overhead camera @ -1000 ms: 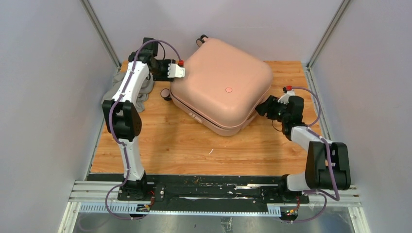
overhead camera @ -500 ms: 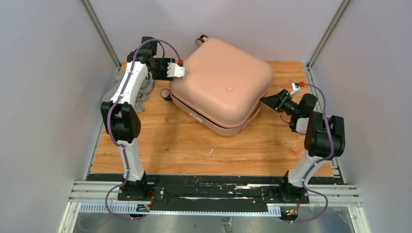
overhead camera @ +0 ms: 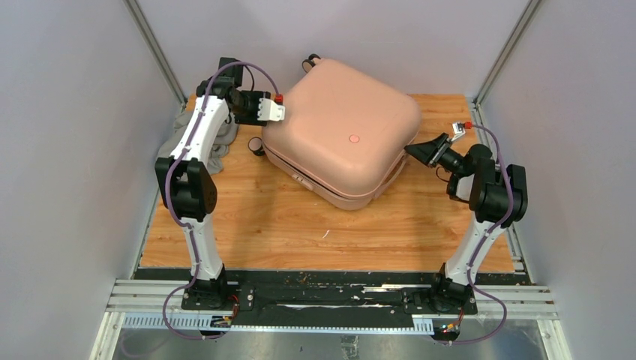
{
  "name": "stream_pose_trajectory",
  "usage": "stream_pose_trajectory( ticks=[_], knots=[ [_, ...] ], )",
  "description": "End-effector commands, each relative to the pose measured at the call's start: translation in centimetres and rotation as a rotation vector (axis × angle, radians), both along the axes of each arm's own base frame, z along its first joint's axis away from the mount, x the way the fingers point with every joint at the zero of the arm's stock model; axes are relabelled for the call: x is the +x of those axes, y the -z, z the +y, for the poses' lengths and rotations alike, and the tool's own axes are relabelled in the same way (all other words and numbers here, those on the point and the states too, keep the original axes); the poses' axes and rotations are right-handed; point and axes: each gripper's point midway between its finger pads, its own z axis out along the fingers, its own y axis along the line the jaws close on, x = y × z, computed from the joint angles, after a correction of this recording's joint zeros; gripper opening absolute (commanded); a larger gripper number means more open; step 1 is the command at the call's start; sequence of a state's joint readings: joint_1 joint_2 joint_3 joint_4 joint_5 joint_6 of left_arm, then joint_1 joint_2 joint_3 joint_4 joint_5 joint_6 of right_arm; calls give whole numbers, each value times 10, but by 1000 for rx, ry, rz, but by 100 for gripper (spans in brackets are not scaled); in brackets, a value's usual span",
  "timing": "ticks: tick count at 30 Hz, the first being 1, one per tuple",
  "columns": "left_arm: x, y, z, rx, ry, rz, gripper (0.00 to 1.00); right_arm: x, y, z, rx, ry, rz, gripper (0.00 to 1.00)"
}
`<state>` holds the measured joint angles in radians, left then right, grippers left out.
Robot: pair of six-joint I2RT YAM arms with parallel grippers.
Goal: Pack the luggage
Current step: Zip the luggage at the center of the board.
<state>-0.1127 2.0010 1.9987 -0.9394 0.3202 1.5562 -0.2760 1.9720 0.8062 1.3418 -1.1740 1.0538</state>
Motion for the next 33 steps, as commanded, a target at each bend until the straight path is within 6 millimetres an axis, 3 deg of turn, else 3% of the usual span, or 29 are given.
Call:
stream_pose_trajectory(
  ticks=[1, 13, 27, 33],
  knots=[
    [4, -45, -10, -72, -14, -114, 0, -4, -4, 4, 18, -45, -39, 57],
    [12, -45, -6, -54, -36, -123, 0, -15, 5, 10, 36, -63, 8, 49],
    [26, -54, -3, -85, -98, -178, 0, -18, 17, 10, 15, -54, 42, 52],
    [23, -49, -3, -79, -92, -169, 0, -18, 15, 11, 35, -58, 39, 44]
  ],
)
